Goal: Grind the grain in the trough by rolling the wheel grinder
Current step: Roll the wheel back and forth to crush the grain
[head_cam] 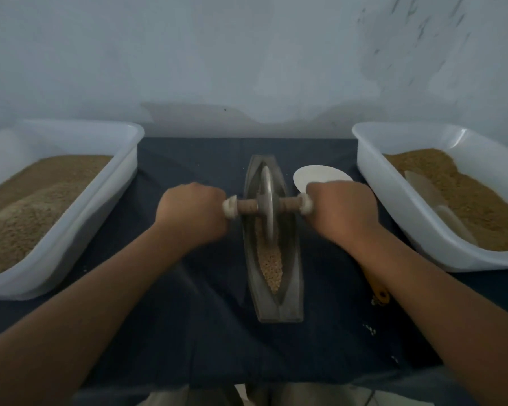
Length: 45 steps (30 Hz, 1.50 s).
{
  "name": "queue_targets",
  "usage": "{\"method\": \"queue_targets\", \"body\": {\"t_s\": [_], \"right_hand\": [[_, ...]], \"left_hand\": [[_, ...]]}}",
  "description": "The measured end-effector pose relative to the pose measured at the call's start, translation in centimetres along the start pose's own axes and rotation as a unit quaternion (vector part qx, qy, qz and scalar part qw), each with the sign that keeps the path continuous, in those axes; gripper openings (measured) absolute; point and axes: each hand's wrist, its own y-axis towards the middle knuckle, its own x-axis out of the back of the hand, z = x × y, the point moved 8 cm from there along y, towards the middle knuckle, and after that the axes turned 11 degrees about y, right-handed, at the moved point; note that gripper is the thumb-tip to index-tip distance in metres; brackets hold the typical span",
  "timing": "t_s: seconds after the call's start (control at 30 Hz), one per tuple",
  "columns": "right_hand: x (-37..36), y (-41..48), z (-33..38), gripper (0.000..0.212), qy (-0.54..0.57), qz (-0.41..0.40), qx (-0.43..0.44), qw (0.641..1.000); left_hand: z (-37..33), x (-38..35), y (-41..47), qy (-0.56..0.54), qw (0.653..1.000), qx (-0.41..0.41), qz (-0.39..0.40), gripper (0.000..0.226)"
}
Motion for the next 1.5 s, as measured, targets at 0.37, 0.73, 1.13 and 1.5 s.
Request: {"method": "queue_targets", "body": {"t_s": [0.37, 0.73, 1.13, 1.5], "right_hand": [[-0.2, 0.5, -0.2, 0.034, 0.006, -0.024, -0.006, 1.0], [0.8, -3.5, 0.5, 0.034, -0.012, 0.045, 0.034, 0.998], [9.3, -2.3, 1.0, 0.032, 0.332, 0.029, 0.057, 0.941], [2.2, -12.9, -5.1, 0.033, 0.151, 0.108, -0.122, 0.975]], "left_hand": [[-0.1, 0.9, 1.3, 0.015, 0.999, 0.003, -0.039, 0.027], [-0.3, 0.0, -3.4, -0.008, 0.998, -0.051, -0.023, 0.028], [0.4, -1.1, -3.6, -0.128, 0.991, 0.039, 0.018, 0.038], [1.7, -2.6, -4.2, -0.258, 0.956, 0.129, 0.052, 0.034]]}}
